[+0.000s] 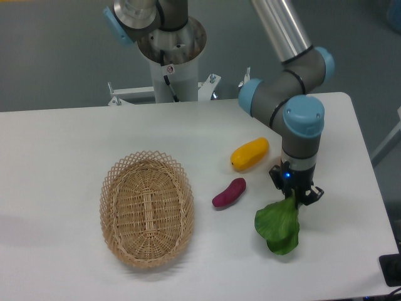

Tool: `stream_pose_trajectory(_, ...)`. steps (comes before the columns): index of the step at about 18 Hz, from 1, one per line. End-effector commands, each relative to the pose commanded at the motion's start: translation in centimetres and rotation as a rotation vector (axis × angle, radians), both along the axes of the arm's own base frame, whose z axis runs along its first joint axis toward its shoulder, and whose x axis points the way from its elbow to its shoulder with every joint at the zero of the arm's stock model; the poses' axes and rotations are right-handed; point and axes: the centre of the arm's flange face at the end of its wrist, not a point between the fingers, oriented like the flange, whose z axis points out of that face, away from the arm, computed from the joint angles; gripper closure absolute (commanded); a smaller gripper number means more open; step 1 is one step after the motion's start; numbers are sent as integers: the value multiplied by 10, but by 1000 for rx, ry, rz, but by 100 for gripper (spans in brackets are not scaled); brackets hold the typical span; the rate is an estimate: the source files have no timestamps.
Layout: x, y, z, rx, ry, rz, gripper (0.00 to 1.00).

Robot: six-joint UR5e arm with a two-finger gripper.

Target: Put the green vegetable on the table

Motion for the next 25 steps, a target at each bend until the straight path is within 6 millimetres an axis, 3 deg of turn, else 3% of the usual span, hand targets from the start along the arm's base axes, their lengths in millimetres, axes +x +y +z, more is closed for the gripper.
stream_pose_trajectory(3, -2, 1, 4, 4, 7, 0, 4)
stream_pose_trajectory(4, -2, 1, 7, 6, 11, 1, 0)
stream_pose_trajectory(6, -2, 0, 19, 16, 25, 12, 0)
stream_pose_trajectory(11, -8, 10, 78, 56, 106, 5, 0)
stream_pose_trajectory(17, 18, 2, 145, 32, 54, -5, 0)
stream_pose_trajectory(19, 23, -1, 156, 16, 30, -9, 0)
stream_pose_trajectory(25, 23, -9, 164, 17, 31, -9, 0)
